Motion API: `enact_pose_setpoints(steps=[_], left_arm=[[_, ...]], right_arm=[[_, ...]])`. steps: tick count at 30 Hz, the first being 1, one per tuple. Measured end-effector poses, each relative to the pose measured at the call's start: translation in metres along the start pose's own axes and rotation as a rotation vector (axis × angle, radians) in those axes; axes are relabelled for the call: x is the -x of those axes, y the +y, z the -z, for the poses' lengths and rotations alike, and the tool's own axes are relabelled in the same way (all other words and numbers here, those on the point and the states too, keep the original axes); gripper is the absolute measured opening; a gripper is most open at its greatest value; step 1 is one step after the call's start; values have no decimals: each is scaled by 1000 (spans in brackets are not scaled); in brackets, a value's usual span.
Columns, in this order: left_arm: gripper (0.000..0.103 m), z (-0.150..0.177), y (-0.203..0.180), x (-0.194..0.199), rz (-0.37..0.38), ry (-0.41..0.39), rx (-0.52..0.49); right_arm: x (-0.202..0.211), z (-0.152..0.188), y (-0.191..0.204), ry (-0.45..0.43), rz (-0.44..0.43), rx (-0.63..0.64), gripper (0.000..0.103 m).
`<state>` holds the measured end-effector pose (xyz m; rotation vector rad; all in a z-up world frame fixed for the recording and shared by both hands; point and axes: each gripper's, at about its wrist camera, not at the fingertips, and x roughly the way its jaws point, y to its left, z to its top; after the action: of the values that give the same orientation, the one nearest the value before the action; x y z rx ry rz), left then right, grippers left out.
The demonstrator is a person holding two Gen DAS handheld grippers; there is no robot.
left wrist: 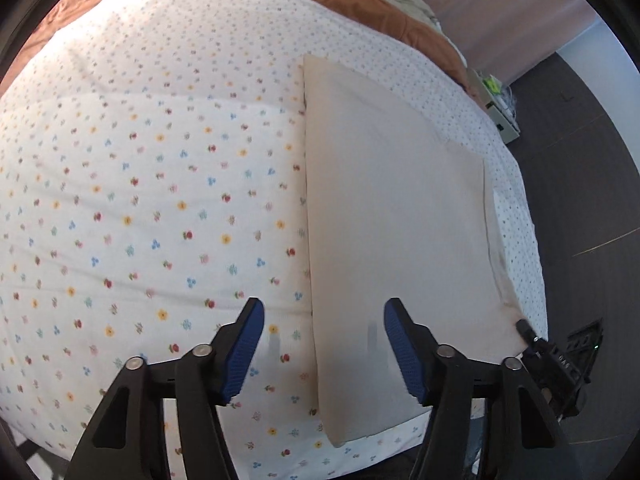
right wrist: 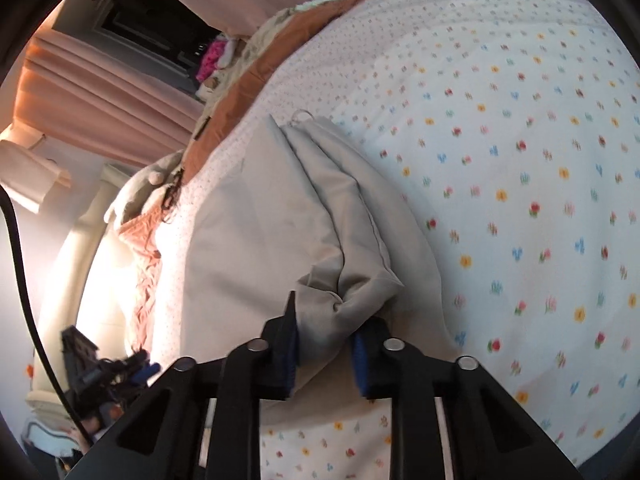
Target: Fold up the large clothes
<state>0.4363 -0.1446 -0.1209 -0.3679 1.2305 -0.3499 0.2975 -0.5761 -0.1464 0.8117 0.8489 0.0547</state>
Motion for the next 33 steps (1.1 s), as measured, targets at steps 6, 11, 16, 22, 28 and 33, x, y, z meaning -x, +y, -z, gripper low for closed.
enact_pose_setpoints(steps=[6, 11, 16, 22, 28, 33], left_arm=[[48, 10, -2, -23, 16, 57, -8], [40, 14, -16, -38, 45, 89, -23], [40, 12, -21, -41, 40, 89, -38], [46, 1, -13, -40, 61, 76, -16], [47, -11, -14, -46, 55, 74, -10], [47, -23, -15, -55, 54, 67, -1]], right_arm=[[12, -3, 0, -40, 9, 38, 14], [18, 3, -20, -51, 26, -3, 14], [17, 11, -35, -30, 35, -43, 14], [34, 1, -40, -31, 80, -20, 56], [37, -26, -47, 10, 54, 20, 75], [16, -48, -45, 91, 11, 58, 75]])
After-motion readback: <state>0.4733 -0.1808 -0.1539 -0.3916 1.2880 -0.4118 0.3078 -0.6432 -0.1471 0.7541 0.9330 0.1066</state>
